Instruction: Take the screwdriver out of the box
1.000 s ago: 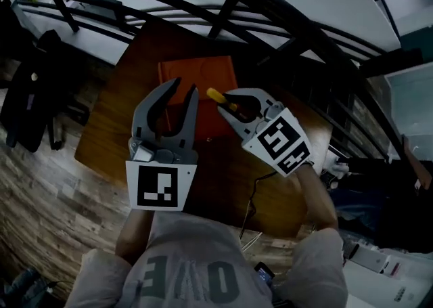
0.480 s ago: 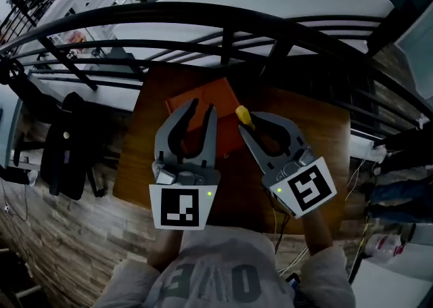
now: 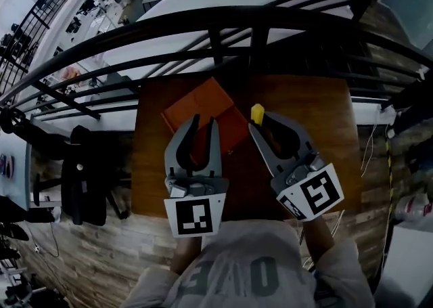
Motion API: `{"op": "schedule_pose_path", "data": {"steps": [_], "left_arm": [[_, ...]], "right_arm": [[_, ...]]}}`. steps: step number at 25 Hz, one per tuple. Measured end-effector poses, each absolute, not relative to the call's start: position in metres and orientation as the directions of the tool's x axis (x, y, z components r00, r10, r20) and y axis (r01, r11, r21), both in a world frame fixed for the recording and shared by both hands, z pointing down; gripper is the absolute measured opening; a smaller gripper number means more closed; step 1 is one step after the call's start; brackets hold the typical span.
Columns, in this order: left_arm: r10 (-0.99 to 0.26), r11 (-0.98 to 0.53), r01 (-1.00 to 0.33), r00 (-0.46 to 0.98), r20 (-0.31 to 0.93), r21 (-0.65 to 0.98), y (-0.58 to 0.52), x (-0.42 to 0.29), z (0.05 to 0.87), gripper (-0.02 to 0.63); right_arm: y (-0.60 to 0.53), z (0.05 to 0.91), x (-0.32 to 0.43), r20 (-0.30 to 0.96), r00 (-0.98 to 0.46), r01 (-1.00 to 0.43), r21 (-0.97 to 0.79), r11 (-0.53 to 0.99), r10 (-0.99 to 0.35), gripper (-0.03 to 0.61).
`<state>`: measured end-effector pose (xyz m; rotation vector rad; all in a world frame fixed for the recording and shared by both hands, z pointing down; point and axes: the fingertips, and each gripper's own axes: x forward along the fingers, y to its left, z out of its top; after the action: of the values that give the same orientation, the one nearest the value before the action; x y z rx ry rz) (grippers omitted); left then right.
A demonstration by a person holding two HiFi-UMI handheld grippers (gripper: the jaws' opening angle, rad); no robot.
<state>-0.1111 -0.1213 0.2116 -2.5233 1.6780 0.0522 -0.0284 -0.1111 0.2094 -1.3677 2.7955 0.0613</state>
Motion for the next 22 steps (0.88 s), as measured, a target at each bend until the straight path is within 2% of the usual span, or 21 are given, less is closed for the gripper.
{"op": "schedule_pose_path", "data": {"steps": [7, 22], "left_arm": [[-0.921, -0.373, -0.926, 0.377, -0.094, -0.051, -0.121, -0.116, 0.217, 0.084], [-0.918, -0.388, -0.921, 0.389, -0.073, -0.03, -0.122, -0.116, 0.225, 0.084]], "right_arm": [[-0.106, 0.207, 0.0, -0.093, -0.518, -0.849, -0.068, 0.524, -0.85, 0.078], [-0.107, 0.228, 0.004, -0.035, -0.489, -0.868, -0.081, 0.491, -0.871, 0.078]]}}
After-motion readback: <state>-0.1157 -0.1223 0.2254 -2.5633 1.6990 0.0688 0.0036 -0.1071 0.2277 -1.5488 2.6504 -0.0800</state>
